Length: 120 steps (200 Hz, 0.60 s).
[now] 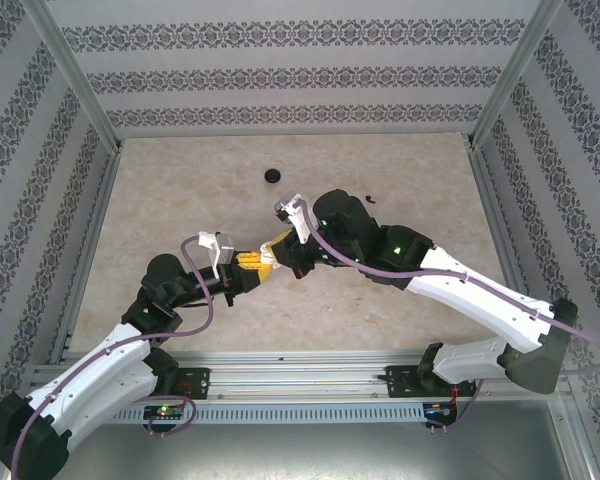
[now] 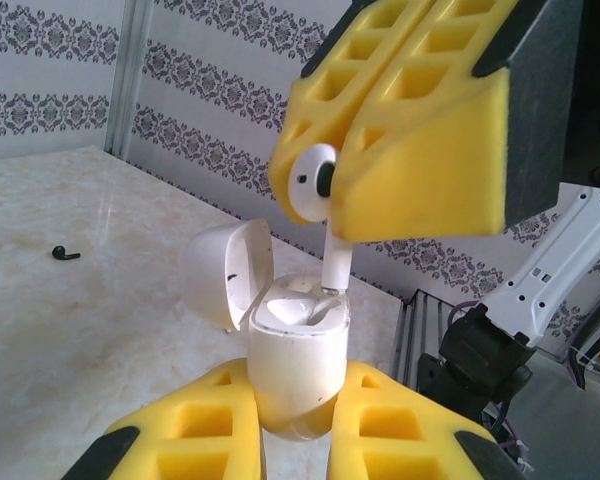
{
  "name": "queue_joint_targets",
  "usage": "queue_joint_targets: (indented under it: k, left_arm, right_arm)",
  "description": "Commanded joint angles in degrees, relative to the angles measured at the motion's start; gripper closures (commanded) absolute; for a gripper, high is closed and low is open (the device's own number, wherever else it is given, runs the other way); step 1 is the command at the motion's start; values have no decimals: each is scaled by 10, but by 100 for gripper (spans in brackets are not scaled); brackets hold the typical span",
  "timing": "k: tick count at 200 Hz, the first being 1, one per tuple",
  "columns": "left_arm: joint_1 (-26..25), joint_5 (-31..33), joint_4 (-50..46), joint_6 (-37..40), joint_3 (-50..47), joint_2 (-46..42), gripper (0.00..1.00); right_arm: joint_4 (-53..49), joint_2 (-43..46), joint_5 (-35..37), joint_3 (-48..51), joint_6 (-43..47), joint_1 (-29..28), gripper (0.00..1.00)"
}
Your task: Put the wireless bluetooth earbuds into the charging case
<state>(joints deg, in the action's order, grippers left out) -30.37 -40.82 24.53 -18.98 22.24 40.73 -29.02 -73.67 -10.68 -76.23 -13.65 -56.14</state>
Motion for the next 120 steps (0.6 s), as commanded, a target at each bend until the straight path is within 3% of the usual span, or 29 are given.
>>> queue_joint_targets:
  k: [1, 83, 120]
  left_arm:
    - [-3, -14, 31, -5, 3, -8, 100]
    - [-3, -13, 31, -4, 3, -8, 100]
    - [-3, -13, 30, -2, 3, -8, 100]
  right_arm:
    - [-23, -12, -16, -15, 10, -5, 98]
    - [-24, -19, -22, -10, 12, -5, 97]
    - [-25, -24, -31, -11, 8, -5, 79]
